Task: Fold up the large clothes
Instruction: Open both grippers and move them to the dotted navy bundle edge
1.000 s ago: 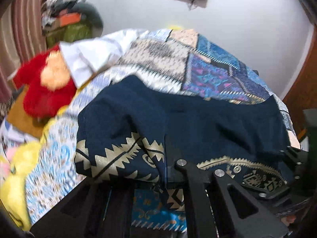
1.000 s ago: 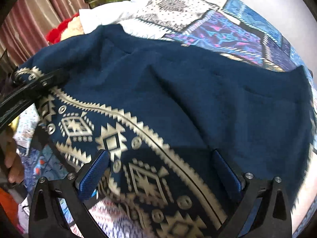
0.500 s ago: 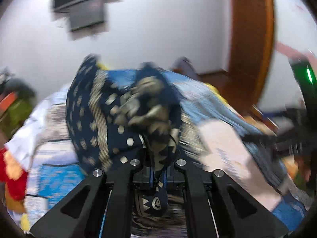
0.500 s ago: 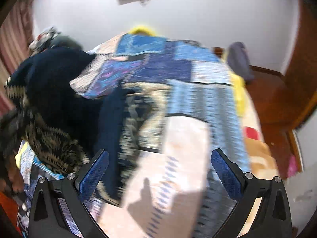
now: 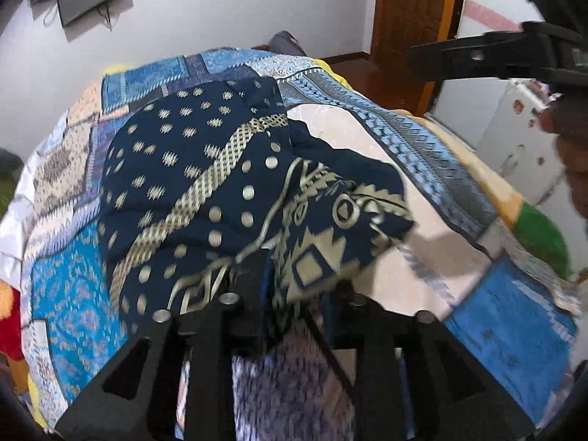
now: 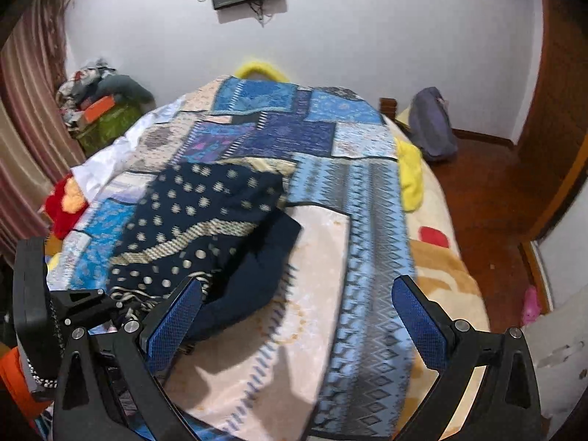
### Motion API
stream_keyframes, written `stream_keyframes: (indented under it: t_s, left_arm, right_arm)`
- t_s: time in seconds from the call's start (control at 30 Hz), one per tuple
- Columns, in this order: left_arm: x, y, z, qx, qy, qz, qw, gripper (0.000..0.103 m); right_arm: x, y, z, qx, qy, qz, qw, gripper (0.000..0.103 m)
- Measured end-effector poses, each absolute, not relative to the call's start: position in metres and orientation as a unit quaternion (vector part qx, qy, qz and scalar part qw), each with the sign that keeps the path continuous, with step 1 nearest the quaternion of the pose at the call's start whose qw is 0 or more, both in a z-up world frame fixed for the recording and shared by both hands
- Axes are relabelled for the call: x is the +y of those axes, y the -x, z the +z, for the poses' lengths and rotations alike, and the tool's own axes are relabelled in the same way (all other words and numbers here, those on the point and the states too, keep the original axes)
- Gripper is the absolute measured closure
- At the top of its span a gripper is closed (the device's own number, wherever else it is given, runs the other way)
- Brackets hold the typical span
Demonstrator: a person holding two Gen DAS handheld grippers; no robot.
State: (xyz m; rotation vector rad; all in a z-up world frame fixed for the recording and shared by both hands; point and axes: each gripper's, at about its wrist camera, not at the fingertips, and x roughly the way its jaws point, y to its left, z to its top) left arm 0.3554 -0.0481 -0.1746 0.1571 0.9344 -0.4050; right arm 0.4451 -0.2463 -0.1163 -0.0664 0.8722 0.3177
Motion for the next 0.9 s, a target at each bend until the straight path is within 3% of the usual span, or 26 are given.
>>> stream_keyframes:
  t_s: [0.03, 0.13, 0.33, 0.6, 0.73, 0.8, 0.83, 0.9]
  left_arm:
    - [-0.041, -0.353, -0.171, 0.449, -0.066, -0.198, 0.869, 0.067]
    - [-0.018, -0.335, -0.155, 0.438, -0.049, -0.190, 0.877, 0.035]
    - [0.030, -0.341, -0.139, 0.399, -0.053, -0.115, 0.908, 0.015]
    - [0.061, -0.376, -0.220, 0.483, -0.023, -0.107, 0.869, 0.006]
    - [0.072, -0.365, -0.234, 0.491, -0.043, -0.071, 0.867, 0.004]
    - [0.078, -0.359, -0.249, 0.503, -0.088, -0.041, 0.859, 0.010]
    - [0.081, -0.356, -0.253, 0.510, -0.096, -0.033, 0.854, 0.021]
    - [0.094, -0.348, -0.256, 0.523, -0.102, -0.028, 0.846, 0.024]
  right_arm:
    - [-0.241, -0.444, -0.114, 0.419, 0.023, 0.165, 0.892, 0.000]
    - [-0.225, -0.443, -0.114, 0.423, -0.002, 0.194, 0.885, 0.000]
    - [-0.179, -0.447, -0.143, 0.457, -0.010, 0.243, 0.855, 0.000]
    - [-0.152, -0.449, -0.246, 0.551, 0.118, 0.191, 0.804, 0.000]
    - [-0.185, -0.447, -0.251, 0.560, 0.087, 0.192, 0.801, 0.000]
    - [-0.195, -0.448, -0.245, 0.555, 0.089, 0.180, 0.807, 0.000]
    - [-0.199, -0.447, -0.240, 0.553, 0.091, 0.175, 0.809, 0.000]
    - [-0.201, -0.444, -0.229, 0.550, 0.094, 0.171, 0.812, 0.000]
